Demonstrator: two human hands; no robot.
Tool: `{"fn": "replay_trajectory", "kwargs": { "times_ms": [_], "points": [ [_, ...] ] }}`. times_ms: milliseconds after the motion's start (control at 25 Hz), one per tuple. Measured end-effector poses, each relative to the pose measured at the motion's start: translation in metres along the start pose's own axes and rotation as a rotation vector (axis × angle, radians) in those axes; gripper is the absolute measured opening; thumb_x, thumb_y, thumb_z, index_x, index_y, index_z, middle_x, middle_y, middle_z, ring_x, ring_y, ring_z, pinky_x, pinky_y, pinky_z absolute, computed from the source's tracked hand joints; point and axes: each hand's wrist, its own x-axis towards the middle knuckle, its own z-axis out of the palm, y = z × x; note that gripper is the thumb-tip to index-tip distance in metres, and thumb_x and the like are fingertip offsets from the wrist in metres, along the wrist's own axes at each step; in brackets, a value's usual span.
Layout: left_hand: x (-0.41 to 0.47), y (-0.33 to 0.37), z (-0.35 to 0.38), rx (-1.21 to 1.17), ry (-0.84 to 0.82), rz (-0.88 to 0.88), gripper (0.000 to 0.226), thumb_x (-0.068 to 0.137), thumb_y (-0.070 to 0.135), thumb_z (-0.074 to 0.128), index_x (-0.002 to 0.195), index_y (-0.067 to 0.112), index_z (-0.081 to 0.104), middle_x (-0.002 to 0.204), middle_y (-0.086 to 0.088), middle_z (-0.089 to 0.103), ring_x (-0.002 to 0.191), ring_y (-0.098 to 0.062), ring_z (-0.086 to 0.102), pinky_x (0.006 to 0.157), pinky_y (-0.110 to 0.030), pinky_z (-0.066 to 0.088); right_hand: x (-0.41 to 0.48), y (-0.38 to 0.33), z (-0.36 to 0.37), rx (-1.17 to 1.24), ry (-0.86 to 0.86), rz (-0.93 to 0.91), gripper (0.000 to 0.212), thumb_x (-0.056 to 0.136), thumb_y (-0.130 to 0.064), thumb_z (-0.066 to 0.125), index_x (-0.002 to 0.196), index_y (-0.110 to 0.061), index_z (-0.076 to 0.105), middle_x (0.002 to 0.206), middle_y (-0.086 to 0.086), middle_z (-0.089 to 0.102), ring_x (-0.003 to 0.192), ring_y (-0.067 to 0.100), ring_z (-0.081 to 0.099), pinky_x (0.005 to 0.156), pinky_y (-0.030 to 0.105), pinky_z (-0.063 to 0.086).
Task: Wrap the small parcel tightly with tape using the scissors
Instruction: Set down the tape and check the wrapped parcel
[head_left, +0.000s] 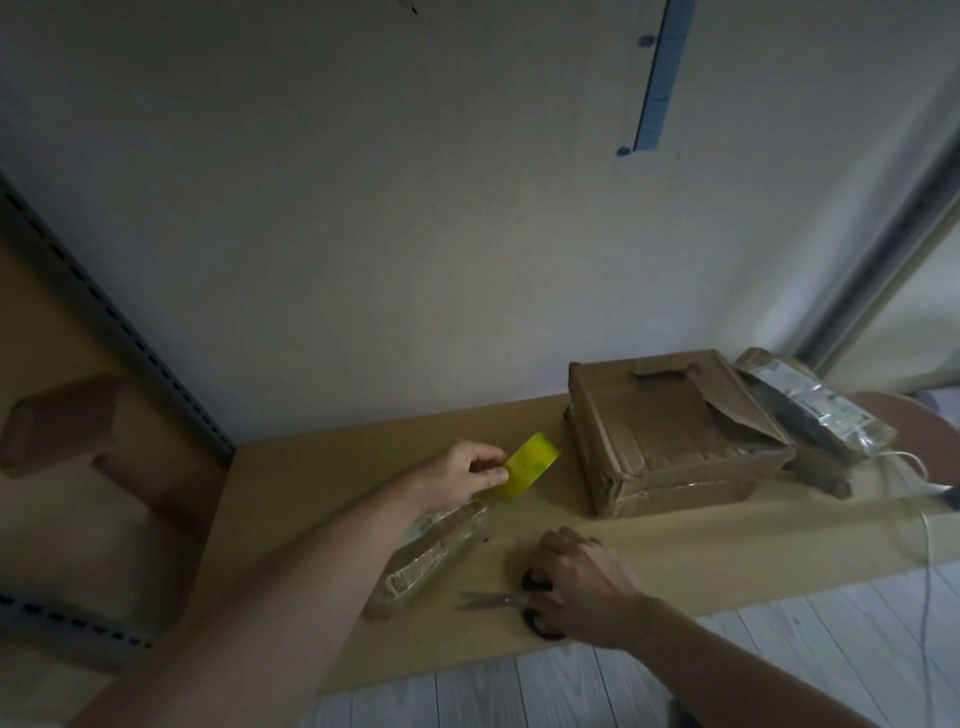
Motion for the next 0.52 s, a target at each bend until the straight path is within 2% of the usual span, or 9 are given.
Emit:
{"fn": "replay_trajectory", "kwargs": {
  "times_ms": [80, 160, 240, 320, 400, 440, 520],
  "points": [
    [0.0013, 0.0014, 0.0022, -0.004, -0.005, -0.002, 0.023, 0.098, 0.015, 0.061, 0.118, 0.007, 0.068, 0.106, -0.002, 0.069, 0.097, -0.010, 0.060, 0.089, -0.023, 0.046, -0.0047, -0.0049, 0.0048, -0.005, -0.016, 0.027, 0.029, 0.088, -0.040, 0.054, 0.109, -0.021, 0.062, 0.111, -0.002, 0.057, 0.103, 0.020, 0.054, 0.084, 0.036, 0.047],
    [0.0008, 0.0014, 0.0029, -0.014, 0.009, -0.005, 0.019, 0.099, 0.013, 0.059, 0.114, 0.005, 0.067, 0.101, -0.001, 0.065, 0.094, -0.010, 0.056, 0.085, -0.023, 0.043, -0.0062, -0.0070, 0.0078, 0.005, 0.031, 0.032, 0.024, 0.087, -0.034, 0.051, 0.102, -0.019, 0.063, 0.104, 0.000, 0.059, 0.098, 0.024, 0.059, 0.078, 0.036, 0.049],
    [-0.0004, -0.0010, -0.0014, -0.029, 0.004, -0.017, 0.011, 0.100, 0.011, 0.057, 0.101, 0.013, 0.068, 0.096, 0.000, 0.063, 0.089, -0.010, 0.054, 0.084, -0.026, 0.041, -0.0063, -0.0080, 0.0089, 0.020, 0.020, 0.036, 0.032, 0.081, -0.043, 0.045, 0.097, -0.021, 0.064, 0.099, -0.001, 0.062, 0.096, 0.023, 0.060, 0.076, 0.036, 0.050],
    [-0.0009, -0.0009, -0.0061, -0.042, -0.008, -0.024, 0.013, 0.099, 0.011, 0.058, 0.097, 0.019, 0.067, 0.094, -0.001, 0.064, 0.087, -0.010, 0.055, 0.086, -0.031, 0.043, -0.0063, -0.0109, 0.0084, 0.012, -0.055, 0.047, 0.039, 0.082, -0.050, 0.049, 0.105, -0.023, 0.064, 0.107, 0.000, 0.064, 0.103, 0.022, 0.056, 0.082, 0.036, 0.048],
    [-0.0008, -0.0003, -0.0054, -0.056, -0.016, -0.049, 0.016, 0.098, 0.012, 0.060, 0.112, 0.014, 0.067, 0.105, -0.003, 0.066, 0.097, -0.013, 0.058, 0.095, -0.034, 0.047, -0.0054, -0.0102, 0.0057, 0.027, -0.091, 0.089, 0.031, 0.088, -0.040, 0.058, 0.110, -0.019, 0.063, 0.112, 0.003, 0.065, 0.107, 0.024, 0.056, 0.085, 0.035, 0.046],
    [-0.0019, 0.0018, -0.0042, -0.053, 0.003, -0.071, 0.025, 0.098, 0.012, 0.060, 0.122, 0.009, 0.064, 0.112, -0.004, 0.065, 0.103, -0.014, 0.058, 0.097, -0.031, 0.047, -0.0055, -0.0087, 0.0043, 0.054, -0.088, 0.099, 0.028, 0.091, -0.035, 0.061, 0.112, -0.017, 0.063, 0.114, 0.004, 0.064, 0.108, 0.025, 0.056, 0.086, 0.035, 0.046],
    [-0.0041, 0.0023, -0.0036, -0.110, 0.040, -0.089, 0.030, 0.098, 0.009, 0.059, 0.128, 0.003, 0.060, 0.114, -0.004, 0.064, 0.104, -0.013, 0.059, 0.086, -0.016, 0.050, -0.0069, -0.0051, 0.0024, 0.043, -0.120, 0.114, 0.026, 0.094, -0.026, 0.062, 0.117, -0.014, 0.060, 0.116, 0.006, 0.061, 0.111, 0.026, 0.055, 0.088, 0.037, 0.046]
  ]
}}
